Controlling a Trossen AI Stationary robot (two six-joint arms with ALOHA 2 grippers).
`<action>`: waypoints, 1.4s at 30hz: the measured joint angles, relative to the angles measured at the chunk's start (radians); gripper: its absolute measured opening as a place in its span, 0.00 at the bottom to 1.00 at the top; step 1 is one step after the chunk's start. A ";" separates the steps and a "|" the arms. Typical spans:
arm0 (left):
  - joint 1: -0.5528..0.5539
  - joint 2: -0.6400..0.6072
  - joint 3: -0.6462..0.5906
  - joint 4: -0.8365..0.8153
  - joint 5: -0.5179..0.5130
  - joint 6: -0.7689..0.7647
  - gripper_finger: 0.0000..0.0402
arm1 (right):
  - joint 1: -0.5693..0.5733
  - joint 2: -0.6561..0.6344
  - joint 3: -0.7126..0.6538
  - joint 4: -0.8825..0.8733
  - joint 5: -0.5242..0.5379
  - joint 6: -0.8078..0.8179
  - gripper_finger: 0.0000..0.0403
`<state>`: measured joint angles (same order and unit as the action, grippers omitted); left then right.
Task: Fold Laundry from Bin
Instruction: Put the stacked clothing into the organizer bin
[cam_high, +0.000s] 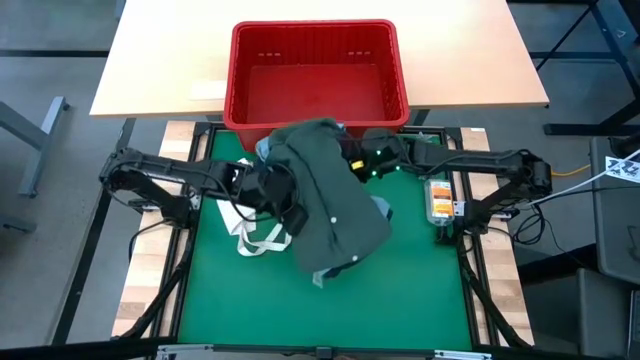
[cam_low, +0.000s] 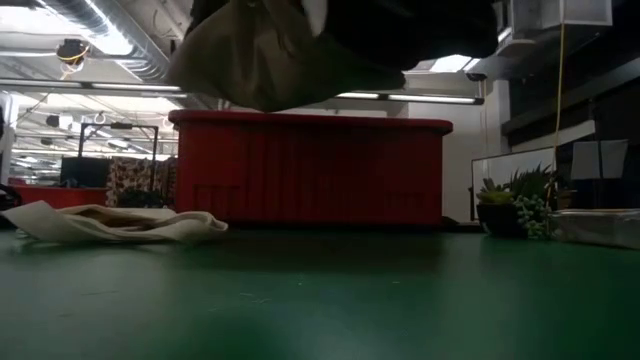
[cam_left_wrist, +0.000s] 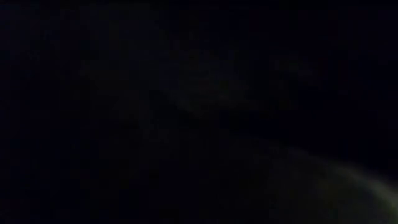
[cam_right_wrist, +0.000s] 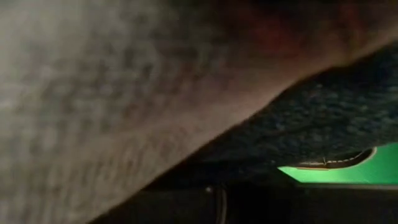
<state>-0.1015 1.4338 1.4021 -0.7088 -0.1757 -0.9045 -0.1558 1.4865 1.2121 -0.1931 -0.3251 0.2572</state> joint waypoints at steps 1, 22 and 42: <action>0.014 0.000 0.005 -0.002 0.008 0.010 0.03 | -0.009 -0.003 0.000 0.001 -0.009 0.000 0.02; 0.239 0.000 0.036 -0.022 0.137 0.156 0.03 | -0.155 0.001 0.040 0.020 -0.023 -0.004 0.02; 0.354 0.004 0.093 0.015 0.194 0.155 0.03 | -0.267 0.034 0.164 -0.025 -0.034 -0.051 0.01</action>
<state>0.2527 1.4380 1.4946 -0.6936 0.0187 -0.7497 -0.4223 1.5204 1.3762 -0.2178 -0.3586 0.2058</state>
